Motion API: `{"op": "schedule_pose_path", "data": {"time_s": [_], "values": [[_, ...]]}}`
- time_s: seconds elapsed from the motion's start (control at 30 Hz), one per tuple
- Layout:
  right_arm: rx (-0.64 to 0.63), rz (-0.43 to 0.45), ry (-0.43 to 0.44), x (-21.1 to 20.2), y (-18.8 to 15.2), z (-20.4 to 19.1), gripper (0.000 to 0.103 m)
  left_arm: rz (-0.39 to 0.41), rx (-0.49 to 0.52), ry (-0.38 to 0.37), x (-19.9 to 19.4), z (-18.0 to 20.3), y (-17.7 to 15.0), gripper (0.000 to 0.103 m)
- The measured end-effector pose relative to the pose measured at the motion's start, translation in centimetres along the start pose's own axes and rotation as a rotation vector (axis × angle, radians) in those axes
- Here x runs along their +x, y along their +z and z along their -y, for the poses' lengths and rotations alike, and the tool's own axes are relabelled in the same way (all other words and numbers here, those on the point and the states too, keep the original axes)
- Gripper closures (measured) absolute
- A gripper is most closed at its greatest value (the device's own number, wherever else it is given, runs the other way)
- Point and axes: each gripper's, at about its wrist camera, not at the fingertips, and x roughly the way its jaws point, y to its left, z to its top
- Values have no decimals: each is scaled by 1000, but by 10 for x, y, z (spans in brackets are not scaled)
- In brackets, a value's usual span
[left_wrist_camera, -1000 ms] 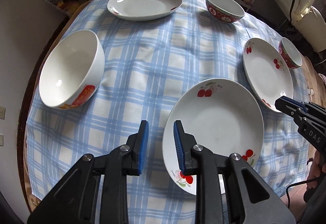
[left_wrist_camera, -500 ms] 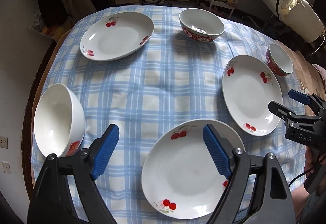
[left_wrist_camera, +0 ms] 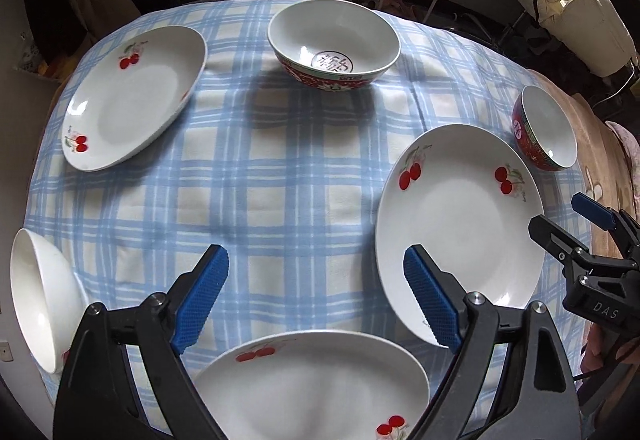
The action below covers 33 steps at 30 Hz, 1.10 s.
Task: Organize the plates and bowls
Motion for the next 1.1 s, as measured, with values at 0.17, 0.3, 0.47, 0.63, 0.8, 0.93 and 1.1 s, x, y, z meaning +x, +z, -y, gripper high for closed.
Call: {"op": "schedule_pose_path", "data": {"time_s": [0.17,0.3,0.47,0.63,0.8,0.93,1.1], "values": [[89,-37,47,11,4,24,2,-22,25,21,20,14,8,15],[130,-60,74,22,5,34,12,-36,30,7,31,22,11,17],[150,-115,121,40,1,37,27,-53,34,15,41,30,12,43],[169,-156,170,51,-3,36,62,-78,8,-42,50,32,11,75],[194,-175,221,57,-6,37,80,-95,-11,-83,56,39,10,88],[223,-171,254,57,-8,42,83,-87,-24,-80,58,41,10,88],[218,-158,251,55,-8,41,83,-78,-27,-81,57,41,9,88]]}}
